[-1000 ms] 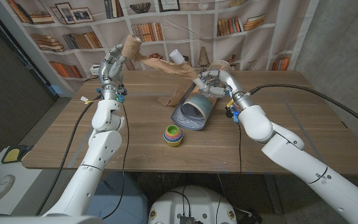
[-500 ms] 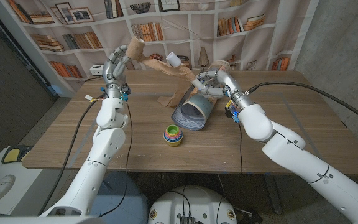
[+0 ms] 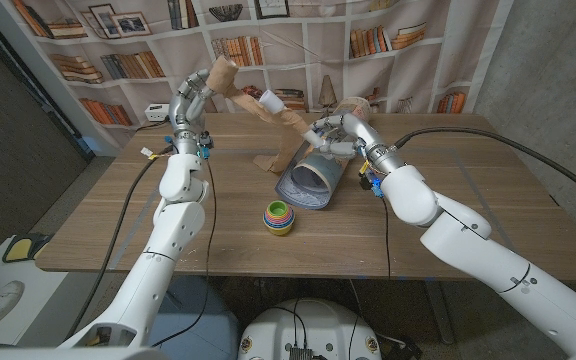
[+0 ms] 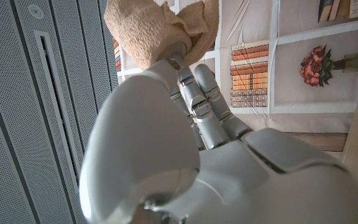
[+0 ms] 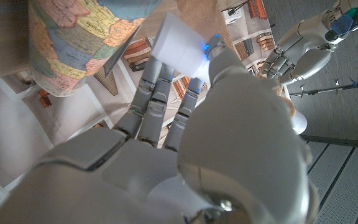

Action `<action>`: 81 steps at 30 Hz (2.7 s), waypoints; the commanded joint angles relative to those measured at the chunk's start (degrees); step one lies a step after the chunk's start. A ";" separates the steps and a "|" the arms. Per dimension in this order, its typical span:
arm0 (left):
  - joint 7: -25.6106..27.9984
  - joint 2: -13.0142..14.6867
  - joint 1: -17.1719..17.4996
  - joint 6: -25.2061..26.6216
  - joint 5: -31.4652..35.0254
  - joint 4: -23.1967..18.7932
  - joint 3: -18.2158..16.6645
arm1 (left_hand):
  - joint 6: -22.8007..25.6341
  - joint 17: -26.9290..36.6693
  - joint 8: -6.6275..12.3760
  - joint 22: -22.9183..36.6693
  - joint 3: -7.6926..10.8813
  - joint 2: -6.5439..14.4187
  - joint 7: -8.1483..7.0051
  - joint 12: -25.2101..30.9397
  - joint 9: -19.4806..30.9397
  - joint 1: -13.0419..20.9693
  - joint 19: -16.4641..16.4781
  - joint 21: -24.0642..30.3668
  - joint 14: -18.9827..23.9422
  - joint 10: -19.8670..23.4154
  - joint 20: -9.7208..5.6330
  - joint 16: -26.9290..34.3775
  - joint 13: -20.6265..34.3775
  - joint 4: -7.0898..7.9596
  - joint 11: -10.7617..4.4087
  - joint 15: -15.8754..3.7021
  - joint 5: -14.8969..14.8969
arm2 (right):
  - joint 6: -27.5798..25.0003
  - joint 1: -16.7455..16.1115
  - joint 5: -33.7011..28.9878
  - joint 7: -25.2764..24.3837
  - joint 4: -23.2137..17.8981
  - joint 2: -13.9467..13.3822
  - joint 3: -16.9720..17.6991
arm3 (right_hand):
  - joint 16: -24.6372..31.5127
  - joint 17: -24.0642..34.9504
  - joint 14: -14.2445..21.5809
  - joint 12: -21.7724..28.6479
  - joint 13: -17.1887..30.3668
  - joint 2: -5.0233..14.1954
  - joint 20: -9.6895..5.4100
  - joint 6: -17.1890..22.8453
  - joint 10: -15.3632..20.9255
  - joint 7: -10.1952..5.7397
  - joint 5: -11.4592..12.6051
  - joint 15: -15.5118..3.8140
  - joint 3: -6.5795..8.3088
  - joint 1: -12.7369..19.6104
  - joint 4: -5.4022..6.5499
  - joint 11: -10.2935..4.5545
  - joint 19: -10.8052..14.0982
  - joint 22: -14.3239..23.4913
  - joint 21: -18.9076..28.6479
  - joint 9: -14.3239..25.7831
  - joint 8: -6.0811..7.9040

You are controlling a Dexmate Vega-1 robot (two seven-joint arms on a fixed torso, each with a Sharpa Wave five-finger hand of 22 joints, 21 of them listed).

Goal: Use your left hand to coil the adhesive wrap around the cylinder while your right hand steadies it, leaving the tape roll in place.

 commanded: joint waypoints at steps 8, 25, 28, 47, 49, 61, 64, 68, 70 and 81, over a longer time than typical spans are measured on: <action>-0.87 0.35 -1.06 -0.82 1.12 0.68 0.19 | -0.13 1.96 0.03 0.14 0.05 0.41 0.13 0.30 -0.03 0.14 -0.22 0.53 4.31 -0.37 -0.07 -0.15 0.03 0.09 0.02 -4.35 0.22 | -2.56 1.70 -2.77 2.40 -1.78 -0.50 -2.05 | 0.41 0.26 8.98 0.39 0.27 0.60 -3.10 -0.08 2.35 0.00 0.20 -15.72 8.12 0.03 1.64 -2.58 0.40 0.13 -0.39 0.20 -0.15; -3.15 0.35 -2.24 -1.94 0.77 3.42 0.33 | -0.20 1.95 0.09 0.17 0.04 0.49 0.05 0.34 -0.19 0.02 -0.33 0.62 4.30 -0.37 0.00 -0.15 -0.07 0.11 -0.06 -4.48 0.24 | -5.43 4.40 -6.45 4.80 -1.97 0.61 -5.47 | 0.40 0.25 9.00 0.40 0.23 0.64 -3.11 -0.10 2.38 -0.07 0.19 -15.72 8.14 0.00 1.65 -2.63 0.42 0.13 -0.44 0.18 -0.14; -3.60 0.39 -2.97 -1.85 0.84 4.42 0.34 | -0.20 2.00 0.13 0.17 0.05 0.50 0.11 0.36 -0.18 -0.01 -0.35 0.64 4.32 -0.45 -0.01 -0.12 -0.01 0.11 0.02 -4.40 0.24 | -5.71 4.87 -6.98 5.10 -1.77 0.98 -5.98 | 0.47 0.30 9.10 0.41 0.28 0.65 -3.11 -0.07 2.34 -0.03 0.19 -15.72 8.15 0.00 1.65 -2.70 0.41 0.13 -0.45 0.18 -0.13; -10.18 -0.83 -8.45 -3.04 0.44 12.07 0.68 | -0.22 2.00 0.24 0.16 0.08 0.53 0.16 0.43 -0.31 -0.02 -0.51 0.71 4.30 -0.45 -0.01 -0.14 -0.07 0.02 0.01 -4.44 0.23 | -11.41 7.91 -12.67 7.99 -1.23 3.95 -11.14 | 0.48 0.35 9.06 0.41 0.26 0.57 -3.12 -0.09 2.33 -0.10 0.14 -15.71 8.13 -0.02 1.62 -2.78 0.42 0.13 -0.52 0.16 -0.12; -10.47 -1.02 -8.52 -3.35 0.40 12.06 0.55 | -0.27 1.99 0.24 0.15 0.12 0.56 0.12 0.41 -0.32 0.03 -0.53 0.69 4.29 -0.39 -0.03 -0.15 -0.17 -0.01 0.02 -4.44 0.24 | -11.70 7.94 -12.97 8.11 -1.19 4.18 -11.41 | 0.39 0.24 9.00 0.45 0.12 0.64 -3.12 -0.09 2.62 -0.11 0.13 -15.72 8.15 -0.02 1.64 -2.64 0.43 0.13 -0.53 0.16 -0.12; -9.95 -1.68 -8.40 -4.74 1.96 10.87 1.00 | 0.32 1.93 0.56 0.22 0.08 0.60 0.03 0.42 -0.42 -0.05 -0.37 0.92 4.29 0.07 0.00 -0.19 -0.58 0.03 0.18 -4.52 0.20 | -10.88 6.91 -13.56 8.72 -1.38 3.58 -11.76 | 0.38 0.17 9.08 0.43 0.15 0.64 -3.18 -0.14 2.44 -0.03 0.11 -15.73 8.17 0.02 1.61 -2.73 0.41 0.13 -0.59 0.14 -0.14; -9.29 -1.72 -8.04 -4.55 2.10 10.16 1.06 | 0.36 1.92 0.61 0.21 0.08 0.59 0.08 0.39 -0.42 -0.05 -0.37 0.93 4.31 0.09 0.01 -0.19 -0.66 0.02 0.15 -4.50 0.20 | -10.90 7.14 -13.30 9.89 -1.43 3.21 -11.74 | 0.42 0.23 9.10 0.46 0.25 0.60 -3.18 -0.16 2.36 -0.09 0.10 -15.72 8.15 0.02 1.60 -2.67 0.42 0.13 -0.60 0.14 -0.15; -9.11 -1.49 -7.47 -4.53 2.29 9.46 1.28 | 0.23 1.90 0.63 0.21 0.07 0.59 0.02 0.43 -0.38 -0.08 -0.35 0.96 4.35 0.24 0.04 -0.18 -0.73 0.03 0.13 -4.52 0.21 | -12.35 7.97 -14.60 11.60 -1.77 3.07 -12.85 | 0.40 0.20 9.09 0.51 0.27 0.64 -3.18 -0.20 2.44 -0.08 0.10 -15.72 8.16 0.01 1.62 -2.70 0.43 0.14 -0.60 0.14 -0.16; -9.13 -1.23 -7.08 -4.19 2.19 8.94 1.38 | 0.25 1.89 0.66 0.22 0.03 0.53 0.03 0.43 -0.38 -0.10 -0.34 1.00 4.39 0.17 0.03 -0.17 -0.72 0.02 0.05 -4.50 0.20 | -13.46 8.37 -15.91 12.38 -2.22 3.01 -13.73 | 0.41 0.20 9.11 0.47 0.19 0.65 -3.18 -0.20 2.46 -0.07 0.10 -15.72 8.16 0.01 1.63 -2.74 0.44 0.14 -0.60 0.13 -0.16; -10.77 0.83 -6.17 -4.64 2.70 7.57 1.86 | 0.22 1.84 0.78 0.20 0.00 0.52 -0.01 0.54 -0.38 -0.18 -0.33 1.04 4.47 0.17 0.12 -0.17 -0.63 0.04 0.13 -4.52 0.21 | -14.19 9.14 -19.30 13.98 -2.36 2.99 -15.50 | 0.40 0.16 9.12 0.50 0.26 0.63 -3.19 -0.08 2.38 0.00 0.08 -15.73 8.15 0.00 1.62 -2.78 0.45 0.14 -0.63 0.13 -0.10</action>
